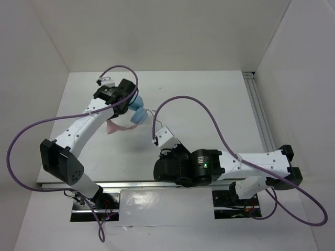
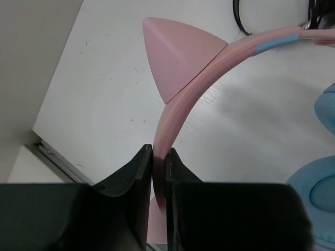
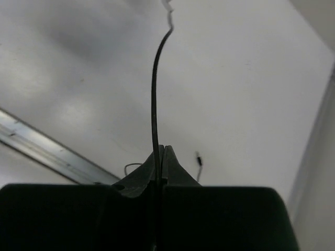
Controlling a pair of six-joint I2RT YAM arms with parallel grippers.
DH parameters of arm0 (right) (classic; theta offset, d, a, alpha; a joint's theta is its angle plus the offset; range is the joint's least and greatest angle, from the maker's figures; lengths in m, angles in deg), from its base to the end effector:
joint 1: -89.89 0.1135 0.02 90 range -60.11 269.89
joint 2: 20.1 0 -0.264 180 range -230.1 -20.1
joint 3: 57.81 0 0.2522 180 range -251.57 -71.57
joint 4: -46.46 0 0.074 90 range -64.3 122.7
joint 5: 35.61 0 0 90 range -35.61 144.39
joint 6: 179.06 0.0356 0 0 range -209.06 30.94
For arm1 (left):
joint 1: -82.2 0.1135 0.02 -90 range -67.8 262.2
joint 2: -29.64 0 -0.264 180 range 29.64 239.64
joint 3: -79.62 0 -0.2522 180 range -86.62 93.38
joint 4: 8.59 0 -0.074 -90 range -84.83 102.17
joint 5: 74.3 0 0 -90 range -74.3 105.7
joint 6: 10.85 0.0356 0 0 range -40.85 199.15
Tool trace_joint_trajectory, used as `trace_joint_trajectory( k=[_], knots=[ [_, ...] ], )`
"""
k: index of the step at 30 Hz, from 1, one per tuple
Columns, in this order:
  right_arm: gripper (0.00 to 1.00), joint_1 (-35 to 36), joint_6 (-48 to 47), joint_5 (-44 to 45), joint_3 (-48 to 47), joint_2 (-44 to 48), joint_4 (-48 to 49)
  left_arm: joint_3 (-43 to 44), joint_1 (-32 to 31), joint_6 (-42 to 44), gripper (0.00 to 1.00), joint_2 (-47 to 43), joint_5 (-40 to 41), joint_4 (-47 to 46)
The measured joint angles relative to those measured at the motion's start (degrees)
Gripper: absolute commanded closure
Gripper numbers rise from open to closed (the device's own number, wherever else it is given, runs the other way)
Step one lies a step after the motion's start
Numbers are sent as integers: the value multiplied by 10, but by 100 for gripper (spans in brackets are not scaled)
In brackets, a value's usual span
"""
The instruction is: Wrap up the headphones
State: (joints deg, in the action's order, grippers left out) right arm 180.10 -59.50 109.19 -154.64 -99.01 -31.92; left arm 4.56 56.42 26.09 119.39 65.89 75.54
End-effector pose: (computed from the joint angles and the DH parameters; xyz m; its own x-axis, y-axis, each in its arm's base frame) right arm 0.0282 0.2559 0.3679 -0.2823 -0.5591 -0.7796 -0.5043 0.7778 -0.3752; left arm 0.2794 -0.1046 0.3533 -0.5289 -0.3128 -0.7889 -0.6537 0.7430 0.1436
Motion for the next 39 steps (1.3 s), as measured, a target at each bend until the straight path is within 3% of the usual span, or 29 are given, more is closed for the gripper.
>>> trace_joint_trajectory(
  k=[4,8,20,28,39],
  knots=[
    [100,0,-15,64,-17,2,-58,-64,-16,109,100,-8,-29,-56],
    [100,1,-94,107,-18,31,-40,-124,-65,201,100,-46,-73,-121],
    [100,3,-395,92,95,221,271,-187,-239,356,100,-98,-258,-235],
    [100,3,-452,-7,96,263,303,-207,-348,443,100,-209,-369,-279],
    [100,4,-462,0,143,286,316,-238,-355,501,100,-366,-510,-316]
  ],
)
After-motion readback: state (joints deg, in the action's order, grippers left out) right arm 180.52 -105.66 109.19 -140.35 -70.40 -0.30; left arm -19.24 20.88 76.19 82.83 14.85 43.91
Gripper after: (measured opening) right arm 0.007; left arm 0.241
